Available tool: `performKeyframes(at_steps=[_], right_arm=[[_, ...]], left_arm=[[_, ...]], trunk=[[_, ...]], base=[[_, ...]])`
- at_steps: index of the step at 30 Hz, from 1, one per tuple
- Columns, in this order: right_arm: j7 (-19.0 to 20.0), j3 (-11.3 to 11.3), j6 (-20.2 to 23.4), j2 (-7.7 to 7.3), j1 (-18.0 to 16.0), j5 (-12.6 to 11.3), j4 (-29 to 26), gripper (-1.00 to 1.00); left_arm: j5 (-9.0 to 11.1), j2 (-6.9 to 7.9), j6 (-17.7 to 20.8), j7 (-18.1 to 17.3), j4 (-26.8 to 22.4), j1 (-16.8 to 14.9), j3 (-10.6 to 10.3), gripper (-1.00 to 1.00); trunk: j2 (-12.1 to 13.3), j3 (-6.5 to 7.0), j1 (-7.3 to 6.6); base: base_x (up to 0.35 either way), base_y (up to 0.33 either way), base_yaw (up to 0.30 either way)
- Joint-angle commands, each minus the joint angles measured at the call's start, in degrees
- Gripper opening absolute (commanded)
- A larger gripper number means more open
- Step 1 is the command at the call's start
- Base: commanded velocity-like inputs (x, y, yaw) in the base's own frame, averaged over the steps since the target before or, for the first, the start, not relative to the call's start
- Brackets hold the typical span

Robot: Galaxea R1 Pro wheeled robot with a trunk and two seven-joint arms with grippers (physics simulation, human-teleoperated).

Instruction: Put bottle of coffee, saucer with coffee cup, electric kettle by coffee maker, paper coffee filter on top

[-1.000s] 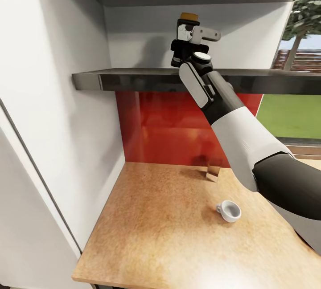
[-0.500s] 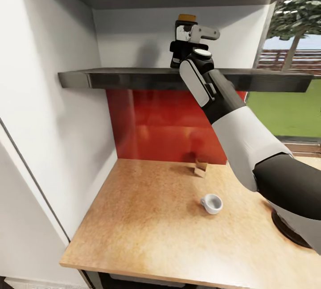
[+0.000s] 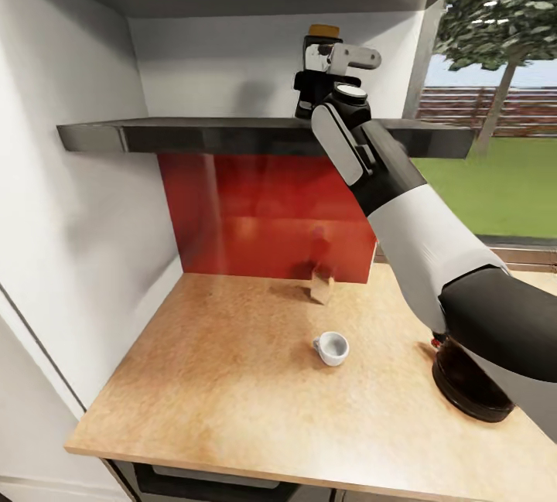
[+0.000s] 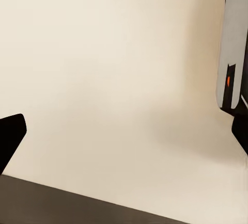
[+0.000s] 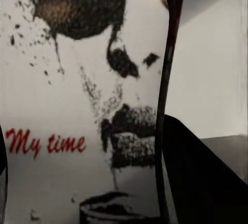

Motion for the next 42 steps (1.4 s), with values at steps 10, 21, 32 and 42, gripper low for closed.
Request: performKeyframes(at_steps=[10,21,32,42], right_arm=[[-3.81,0.34,0.34,0.0,-0.08,-0.81,0.73,-1.0],[-4.17,0.2,0.34,0.0,-0.04,-0.81,0.72,-1.0],[-4.18,0.19,0.34,0.0,-0.06,-0.75,0.77,-1.0],[-4.18,0.42,0.29,-5.38,6.08,-0.62,1.1,-1.0]], left_arm=[[0.37,-0.03,-0.3,0.05,0.14,-0.06,-0.52,1.0],[0.37,0.01,-0.3,0.05,0.14,-0.06,-0.48,1.0],[0.37,0.04,-0.3,0.04,0.15,-0.06,-0.42,1.0],[0.43,0.09,-0.3,0.05,0.19,-0.06,-0.31,1.0]], trunk=[[-0.09,0.33,0.04],[-0.09,0.88,0.04],[-0.09,1.39,0.04],[-0.09,1.72,0.04]], base=[[0.0,-0.286,-0.194],[0.0,-0.289,-0.263],[0.0,-0.289,-0.269],[0.0,-0.289,-0.198]])
